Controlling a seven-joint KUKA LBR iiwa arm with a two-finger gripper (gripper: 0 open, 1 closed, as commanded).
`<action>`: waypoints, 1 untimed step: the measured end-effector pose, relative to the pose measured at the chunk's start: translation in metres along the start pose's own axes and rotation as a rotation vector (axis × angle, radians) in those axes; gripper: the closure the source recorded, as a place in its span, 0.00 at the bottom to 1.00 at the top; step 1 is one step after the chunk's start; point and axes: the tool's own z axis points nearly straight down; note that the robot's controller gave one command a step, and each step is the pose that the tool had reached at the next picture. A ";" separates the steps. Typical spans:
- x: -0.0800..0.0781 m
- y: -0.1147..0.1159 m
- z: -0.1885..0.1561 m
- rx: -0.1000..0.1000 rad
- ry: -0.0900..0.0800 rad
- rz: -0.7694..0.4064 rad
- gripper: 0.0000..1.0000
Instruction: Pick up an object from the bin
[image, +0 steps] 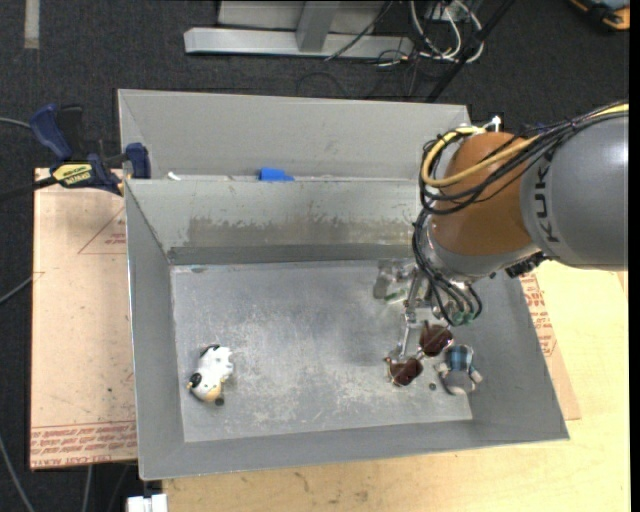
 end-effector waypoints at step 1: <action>-0.002 0.000 -0.005 0.000 -0.007 -0.001 0.00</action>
Offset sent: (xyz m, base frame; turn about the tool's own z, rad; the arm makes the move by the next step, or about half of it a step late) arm -0.0376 -0.0589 -0.0581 -0.2947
